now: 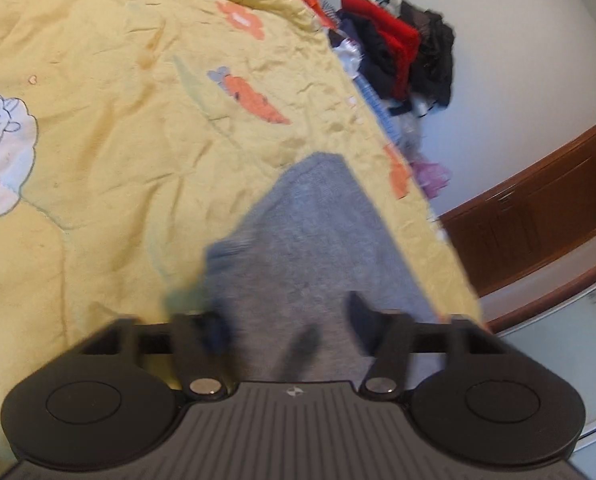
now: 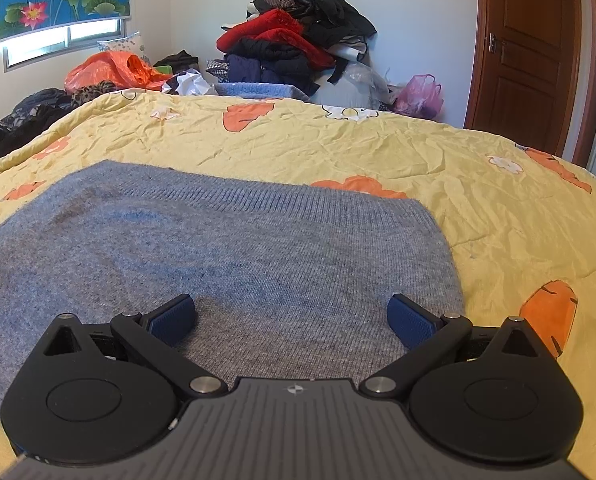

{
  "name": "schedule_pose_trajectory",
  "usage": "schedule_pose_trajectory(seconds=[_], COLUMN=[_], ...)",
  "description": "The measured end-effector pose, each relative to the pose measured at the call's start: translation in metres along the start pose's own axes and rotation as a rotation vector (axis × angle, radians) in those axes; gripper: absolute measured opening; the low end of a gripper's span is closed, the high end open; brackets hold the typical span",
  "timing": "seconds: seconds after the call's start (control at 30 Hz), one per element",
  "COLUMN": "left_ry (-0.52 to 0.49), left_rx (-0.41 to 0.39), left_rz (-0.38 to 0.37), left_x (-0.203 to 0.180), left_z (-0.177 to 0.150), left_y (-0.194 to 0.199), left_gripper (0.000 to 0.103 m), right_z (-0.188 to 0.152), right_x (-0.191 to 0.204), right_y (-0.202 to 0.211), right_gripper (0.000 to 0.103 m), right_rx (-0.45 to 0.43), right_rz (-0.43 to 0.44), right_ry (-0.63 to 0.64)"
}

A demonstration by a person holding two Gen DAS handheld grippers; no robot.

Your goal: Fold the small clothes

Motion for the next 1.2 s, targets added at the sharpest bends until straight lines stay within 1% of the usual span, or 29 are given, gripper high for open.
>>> schedule_pose_trajectory(seconds=[0.03, 0.07, 0.13, 0.2, 0.23, 0.27, 0.3, 0.33, 0.37, 0.4, 0.43, 0.47, 0.53, 0.57, 0.6, 0.67, 0.7, 0.77, 0.8, 0.93, 1.0, 1.03, 1.07, 1.1, 1.17, 1.2], left_ry=[-0.021, -0.039, -0.076, -0.093, -0.097, -0.108, -0.129, -0.17, -0.23, -0.295, -0.386, -0.514, -0.838, -0.965, -1.061, -1.16, -1.183, -1.184, -1.166, -1.125, -1.121, -1.116, -1.107, -1.097, -1.077, -1.071], left_rx=[-0.008, -0.01, -0.011, -0.012, -0.015, -0.021, -0.032, -0.051, -0.068, -0.088, -0.128, -0.173, -0.271, -0.297, -0.303, -0.31, -0.314, -0.311, -0.315, -0.3, -0.302, -0.302, -0.3, -0.297, -0.293, -0.293], left_rz=[0.021, 0.025, 0.04, 0.045, 0.051, 0.063, 0.086, 0.135, 0.187, 0.22, 0.249, 0.267, 0.296, 0.298, 0.284, 0.274, 0.283, 0.293, 0.278, 0.258, 0.253, 0.249, 0.242, 0.235, 0.221, 0.216], left_x=[0.0, -0.002, -0.006, -0.009, -0.011, -0.013, -0.017, -0.023, -0.03, -0.039, -0.051, -0.067, -0.1, -0.109, -0.117, -0.12, -0.118, -0.115, -0.113, -0.107, -0.106, -0.106, -0.106, -0.106, -0.105, -0.104], left_z=[-0.001, -0.001, -0.003, -0.004, -0.005, -0.006, -0.008, -0.01, -0.014, -0.019, -0.027, -0.039, -0.077, -0.097, -0.115, -0.137, -0.144, -0.146, -0.143, -0.135, -0.135, -0.134, -0.133, -0.132, -0.129, -0.128], left_y=[-0.001, -0.001, 0.0, 0.0, 0.001, 0.0, 0.0, 0.0, -0.001, -0.001, 0.001, 0.004, 0.008, 0.007, 0.006, 0.002, -0.002, -0.006, -0.004, -0.003, -0.001, -0.001, -0.001, -0.002, -0.001, -0.001], left_gripper=[0.032, 0.032, 0.034, 0.04, 0.04, 0.039, 0.036, 0.007, 0.006, 0.005, 0.005, 0.005, 0.005, 0.005, 0.005, 0.006, 0.006, 0.006, 0.006, 0.006, 0.006, 0.006, 0.006, 0.006, 0.006, 0.006], right_z=[0.0, 0.0, 0.0, -0.001, -0.001, -0.001, -0.001, -0.001, -0.001, -0.001, -0.001, -0.001, -0.001, -0.001, -0.001, -0.001, -0.001, -0.001, -0.001, 0.001, 0.008, 0.014, 0.022, 0.03, 0.048, 0.057], right_x=[0.0, -0.001, -0.002, -0.002, -0.003, -0.004, -0.004, -0.005, -0.006, -0.007, -0.007, -0.008, -0.008, -0.009, -0.009, -0.009, -0.009, -0.008, -0.008, -0.002, 0.001, 0.002, 0.003, 0.003, 0.005, 0.008], right_y=[0.0, 0.0, 0.001, 0.002, 0.002, 0.002, 0.002, 0.003, 0.003, 0.003, 0.004, 0.004, 0.004, 0.004, 0.004, 0.004, 0.004, 0.004, 0.003, 0.0, -0.001, 0.0, 0.004, 0.009, 0.014, 0.01], right_gripper=[0.103, 0.103, 0.103, 0.103, 0.103, 0.103, 0.103, 0.103, 0.103, 0.103, 0.103, 0.103, 0.103, 0.103, 0.103, 0.103, 0.103, 0.103, 0.103, 0.103, 0.103, 0.103, 0.103, 0.103, 0.103, 0.103], right_rx=[-0.001, -0.002, -0.005, -0.008, -0.01, -0.012, -0.014, -0.016, -0.018, -0.021, -0.022, -0.024, -0.026, -0.026, -0.026, -0.026, -0.026, -0.024, -0.022, -0.002, 0.027, 0.036, 0.029, 0.007, -0.018, 0.0], right_rz=[0.002, 0.005, 0.011, 0.017, 0.02, 0.024, 0.027, 0.031, 0.036, 0.039, 0.042, 0.045, 0.049, 0.05, 0.05, 0.049, 0.048, 0.045, 0.042, 0.024, 0.017, 0.028, 0.059, 0.113, 0.249, 0.324], right_ry=[-0.003, -0.006, -0.012, -0.02, -0.023, -0.027, -0.031, -0.036, -0.041, -0.046, -0.049, -0.053, -0.057, -0.059, -0.059, -0.059, -0.058, -0.055, -0.051, -0.018, -0.004, -0.025, -0.07, -0.132, -0.249, -0.292])
Point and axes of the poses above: each gripper's, at about its wrist camera, not at the fingertips, and y roughly against the way its jaws point, x to its left, z to its top, the point moved 1 cm from there along -y, roughly the way its jaws point, and after that the axes turned 4 degrees about z, right-handed, at the moved point
